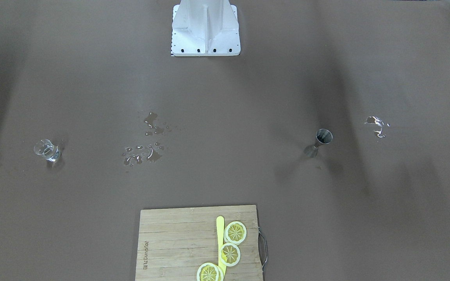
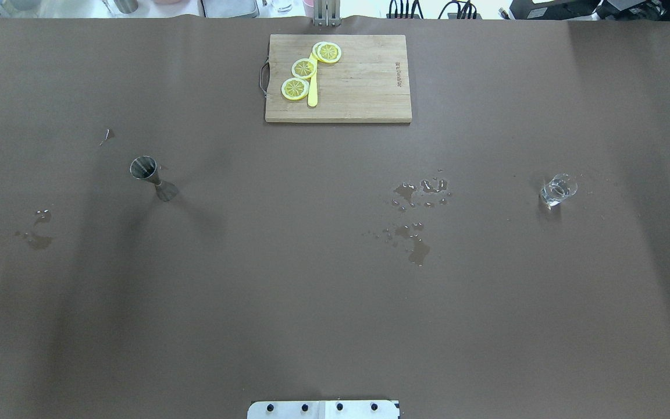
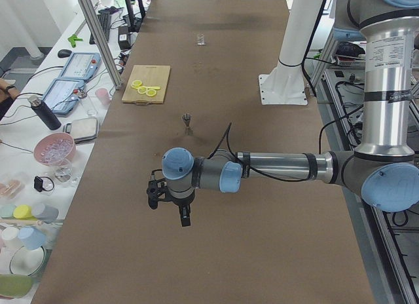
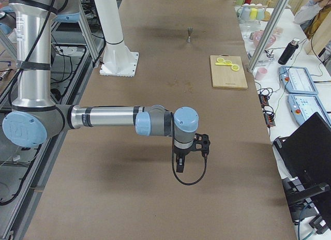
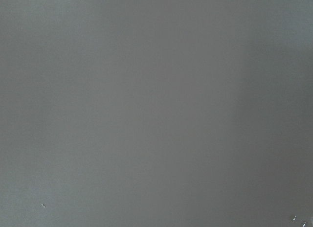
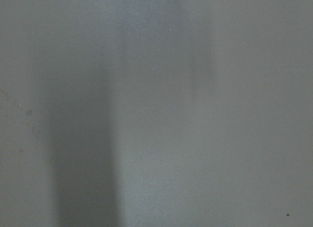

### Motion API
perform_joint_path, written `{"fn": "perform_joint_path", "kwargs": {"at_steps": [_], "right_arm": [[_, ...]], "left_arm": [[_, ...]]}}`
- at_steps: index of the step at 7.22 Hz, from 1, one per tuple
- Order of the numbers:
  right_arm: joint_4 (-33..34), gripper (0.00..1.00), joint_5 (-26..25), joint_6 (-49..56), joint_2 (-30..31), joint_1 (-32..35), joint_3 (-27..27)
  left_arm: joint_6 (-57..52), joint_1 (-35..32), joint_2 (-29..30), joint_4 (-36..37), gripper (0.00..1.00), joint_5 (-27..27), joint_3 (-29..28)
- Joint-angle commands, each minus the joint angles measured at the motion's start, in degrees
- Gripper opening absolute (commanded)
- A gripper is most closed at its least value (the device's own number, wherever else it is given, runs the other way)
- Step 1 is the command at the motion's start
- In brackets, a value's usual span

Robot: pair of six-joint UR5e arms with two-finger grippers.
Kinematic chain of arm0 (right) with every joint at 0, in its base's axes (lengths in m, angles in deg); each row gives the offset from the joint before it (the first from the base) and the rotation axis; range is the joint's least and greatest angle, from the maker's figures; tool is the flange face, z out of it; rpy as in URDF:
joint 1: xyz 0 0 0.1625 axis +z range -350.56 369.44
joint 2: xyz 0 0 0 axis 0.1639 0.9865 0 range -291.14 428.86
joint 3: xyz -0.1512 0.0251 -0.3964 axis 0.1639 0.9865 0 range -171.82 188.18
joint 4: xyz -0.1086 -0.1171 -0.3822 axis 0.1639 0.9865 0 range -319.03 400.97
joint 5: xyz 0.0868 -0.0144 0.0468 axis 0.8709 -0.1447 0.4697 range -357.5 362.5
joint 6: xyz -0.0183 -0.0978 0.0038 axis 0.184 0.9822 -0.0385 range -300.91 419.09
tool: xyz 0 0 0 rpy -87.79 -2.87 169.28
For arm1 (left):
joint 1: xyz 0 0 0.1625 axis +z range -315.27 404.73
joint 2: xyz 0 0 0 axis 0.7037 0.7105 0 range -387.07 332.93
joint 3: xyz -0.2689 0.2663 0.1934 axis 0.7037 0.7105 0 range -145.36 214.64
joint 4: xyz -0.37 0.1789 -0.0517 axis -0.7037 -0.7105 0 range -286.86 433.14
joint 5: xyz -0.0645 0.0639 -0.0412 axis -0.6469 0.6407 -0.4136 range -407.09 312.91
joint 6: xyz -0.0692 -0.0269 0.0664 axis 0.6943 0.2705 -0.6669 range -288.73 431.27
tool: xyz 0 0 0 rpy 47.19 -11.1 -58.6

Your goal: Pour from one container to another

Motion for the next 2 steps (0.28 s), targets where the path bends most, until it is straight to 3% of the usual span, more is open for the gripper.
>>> {"fn": "perform_joint_path", "kwargs": {"at_steps": [1, 2], "right_arm": [[0.00, 1.00, -0.01, 0.00, -0.04, 0.02, -0.01], [0.08, 1.00, -0.27, 0.00, 0.05, 0.02, -0.36]], "left_arm": [[-0.07, -0.04, 0.05, -0.25, 0.99, 0.00, -0.35], [-0.07, 0.04, 0.05, -0.25, 0.99, 0.00, -0.43]]}}
